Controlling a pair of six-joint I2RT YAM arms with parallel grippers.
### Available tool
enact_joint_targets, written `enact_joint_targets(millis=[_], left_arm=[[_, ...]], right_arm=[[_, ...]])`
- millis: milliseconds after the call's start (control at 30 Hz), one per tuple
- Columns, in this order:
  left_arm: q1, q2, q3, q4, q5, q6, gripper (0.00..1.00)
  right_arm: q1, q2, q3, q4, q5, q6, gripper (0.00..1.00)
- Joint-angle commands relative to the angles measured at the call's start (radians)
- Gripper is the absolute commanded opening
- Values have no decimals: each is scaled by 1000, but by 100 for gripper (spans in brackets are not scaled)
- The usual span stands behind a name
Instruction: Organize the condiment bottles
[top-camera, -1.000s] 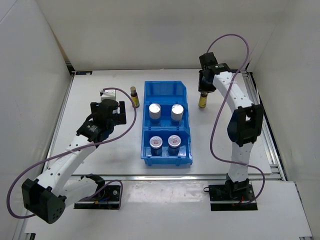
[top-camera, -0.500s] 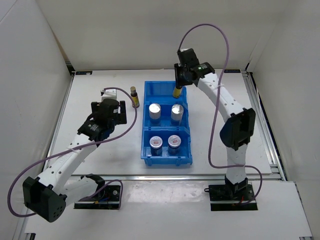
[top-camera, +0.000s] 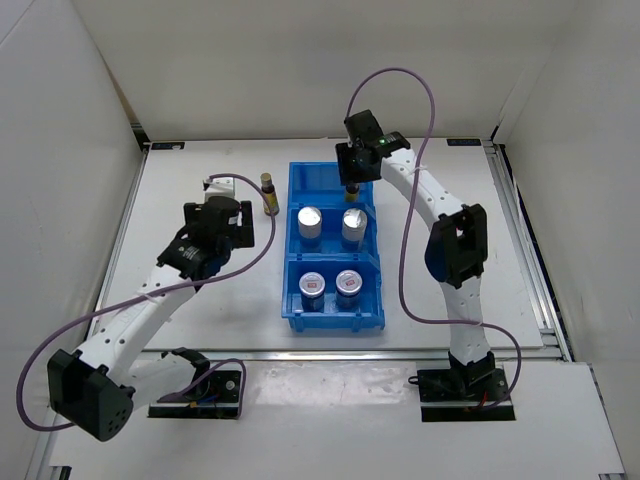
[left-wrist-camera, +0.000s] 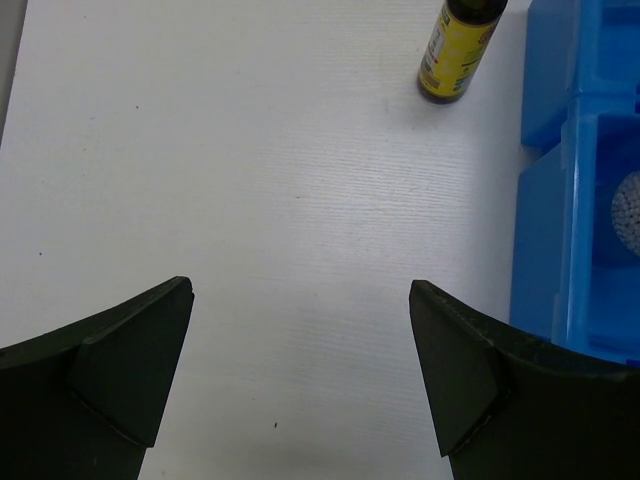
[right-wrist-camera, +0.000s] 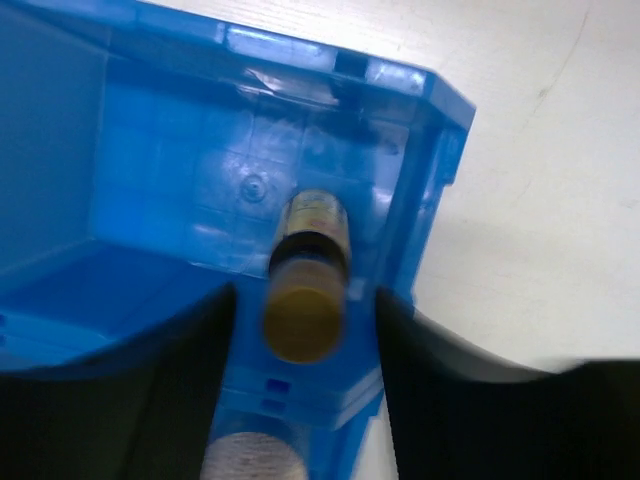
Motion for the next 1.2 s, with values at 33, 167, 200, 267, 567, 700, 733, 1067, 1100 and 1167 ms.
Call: enact_joint_targets(millis=[33,167,200,267,567,700,733,1067,1100,1167], left_arm=[[5,4,35,10,-8,2,100],[5,23,35,10,-8,2,100],[5,35,35,10,-8,2,100],[5,69,88,-6,1,2,100],[142,464,624,-58,333,-42,100],[233,703,785,-67,546,-56,90],[245,737,811,-67,565,-56,83],[229,926,912,-98,542,-47,85],[218,926,921,-98,542,-38,86],[209,935,921,-98,532,-38,86]], right_arm=[[-1,-54,57,13,8,-4,77],[-1,-146,68,-5,71,-13,100],[-1,-164,78,-17,71,-13,100],[-1,-230,102,-45,120,-13,100],[8,-675,-344,-8,34,7,100],[17,-854,-555,-17,-21,16,100],[17,-879,-593,-17,-44,16,100],[17,-1074,-808,-63,-49,2,100],[17,-1074,-822,-63,-49,2,100],[17,-1083,-860,-63,-69,12,100]])
